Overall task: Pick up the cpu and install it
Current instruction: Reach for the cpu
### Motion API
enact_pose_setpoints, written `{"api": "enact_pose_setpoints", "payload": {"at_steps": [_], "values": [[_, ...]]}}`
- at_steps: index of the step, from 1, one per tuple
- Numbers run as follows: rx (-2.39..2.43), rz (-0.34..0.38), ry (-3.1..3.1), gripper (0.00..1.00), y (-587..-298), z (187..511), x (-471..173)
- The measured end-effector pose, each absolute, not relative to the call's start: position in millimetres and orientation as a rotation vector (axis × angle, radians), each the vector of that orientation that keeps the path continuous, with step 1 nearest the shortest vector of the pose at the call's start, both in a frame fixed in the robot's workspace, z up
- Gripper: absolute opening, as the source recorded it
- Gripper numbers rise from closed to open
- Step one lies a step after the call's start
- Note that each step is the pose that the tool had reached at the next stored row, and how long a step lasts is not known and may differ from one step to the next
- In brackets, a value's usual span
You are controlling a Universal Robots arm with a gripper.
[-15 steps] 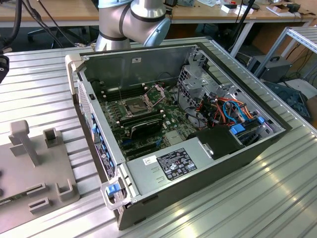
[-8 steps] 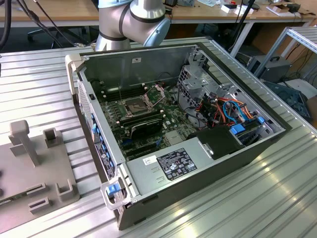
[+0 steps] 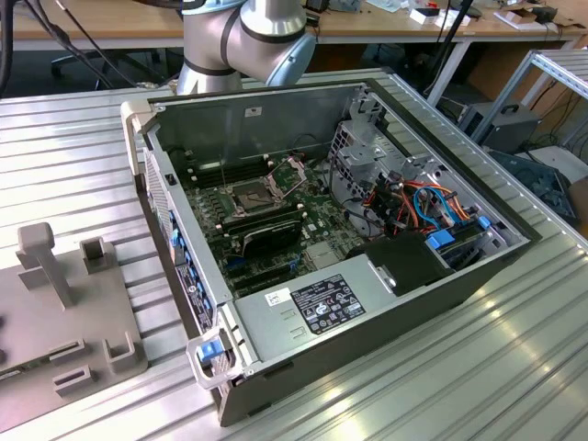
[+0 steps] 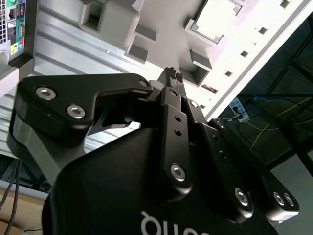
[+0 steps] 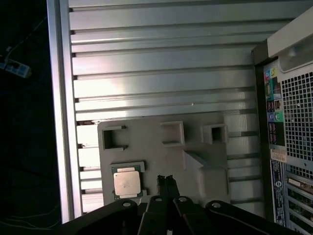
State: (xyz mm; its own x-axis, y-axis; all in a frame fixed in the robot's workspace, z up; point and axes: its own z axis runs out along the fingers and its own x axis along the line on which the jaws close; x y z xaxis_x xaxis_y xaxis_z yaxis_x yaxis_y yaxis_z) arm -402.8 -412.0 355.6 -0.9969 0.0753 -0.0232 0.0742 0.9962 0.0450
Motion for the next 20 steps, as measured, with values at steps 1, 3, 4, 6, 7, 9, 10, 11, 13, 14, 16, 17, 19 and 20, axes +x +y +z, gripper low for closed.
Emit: {"api": "enact_pose_setpoints", "payload": {"at_steps": [1, 3, 4, 6, 7, 9, 10, 11, 13, 14, 16, 17, 19, 20], "values": [[0.117, 0.069, 3.114, 0.11, -412, 355, -404], [0.117, 0.069, 3.114, 0.11, -412, 352, -405], [0.117, 0.069, 3.114, 0.11, -412, 351, -406], [0.117, 0.069, 3.114, 0.11, -412, 347, -409], [0.117, 0.069, 3.114, 0.11, -412, 346, -410], [0.117, 0.069, 3.114, 0.11, -412, 344, -414], [0.117, 0.069, 3.114, 0.11, -412, 343, -415], [0.117, 0.069, 3.114, 0.11, -412, 342, -416], [0.117, 0.069, 3.114, 0.11, -413, 340, -419], [0.117, 0.069, 3.114, 0.11, -412, 339, -420], [0.116, 0.069, 3.114, 0.11, -413, 339, -421], [0.116, 0.069, 3.114, 0.11, -413, 339, -421], [0.117, 0.069, 3.114, 0.11, -412, 339, -421], [0.117, 0.069, 3.114, 0.11, -413, 338, -422]]}}
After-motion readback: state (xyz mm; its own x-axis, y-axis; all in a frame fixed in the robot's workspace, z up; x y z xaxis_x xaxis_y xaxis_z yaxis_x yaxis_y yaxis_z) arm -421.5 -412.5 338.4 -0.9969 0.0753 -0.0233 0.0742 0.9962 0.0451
